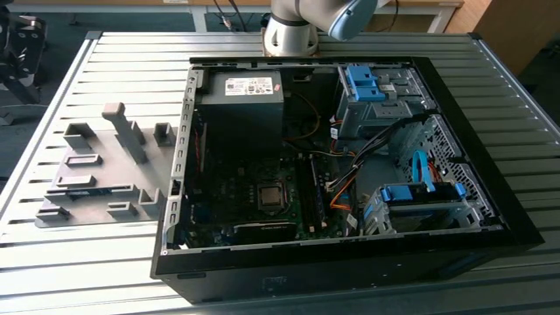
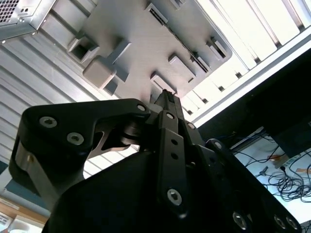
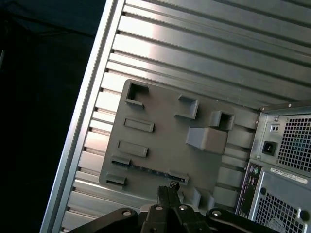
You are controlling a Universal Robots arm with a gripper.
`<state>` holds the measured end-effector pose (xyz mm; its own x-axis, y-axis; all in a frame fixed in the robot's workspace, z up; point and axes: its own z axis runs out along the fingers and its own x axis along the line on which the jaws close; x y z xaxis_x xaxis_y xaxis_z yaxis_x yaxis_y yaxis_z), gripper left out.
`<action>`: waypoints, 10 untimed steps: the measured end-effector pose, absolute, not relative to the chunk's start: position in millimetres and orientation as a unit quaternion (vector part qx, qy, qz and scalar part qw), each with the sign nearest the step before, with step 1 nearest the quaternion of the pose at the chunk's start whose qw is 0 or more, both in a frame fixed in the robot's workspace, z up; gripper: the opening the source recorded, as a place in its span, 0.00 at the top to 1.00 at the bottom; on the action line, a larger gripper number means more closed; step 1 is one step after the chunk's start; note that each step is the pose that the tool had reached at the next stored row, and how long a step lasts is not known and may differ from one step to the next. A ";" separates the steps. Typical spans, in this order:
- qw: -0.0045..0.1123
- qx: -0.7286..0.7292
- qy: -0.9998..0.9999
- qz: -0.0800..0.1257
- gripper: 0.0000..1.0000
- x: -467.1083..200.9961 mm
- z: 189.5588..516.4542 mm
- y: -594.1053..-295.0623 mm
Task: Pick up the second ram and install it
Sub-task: 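Pick up the second ram and move it above second insertion slot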
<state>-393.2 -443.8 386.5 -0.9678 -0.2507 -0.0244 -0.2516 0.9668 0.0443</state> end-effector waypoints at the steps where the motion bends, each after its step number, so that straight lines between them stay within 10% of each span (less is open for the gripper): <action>1: 0.009 -0.130 0.991 0.024 0.89 -393.5 386.5 -443.8; 10: 0.008 -0.165 0.986 0.024 0.89 -396.4 386.4 -444.1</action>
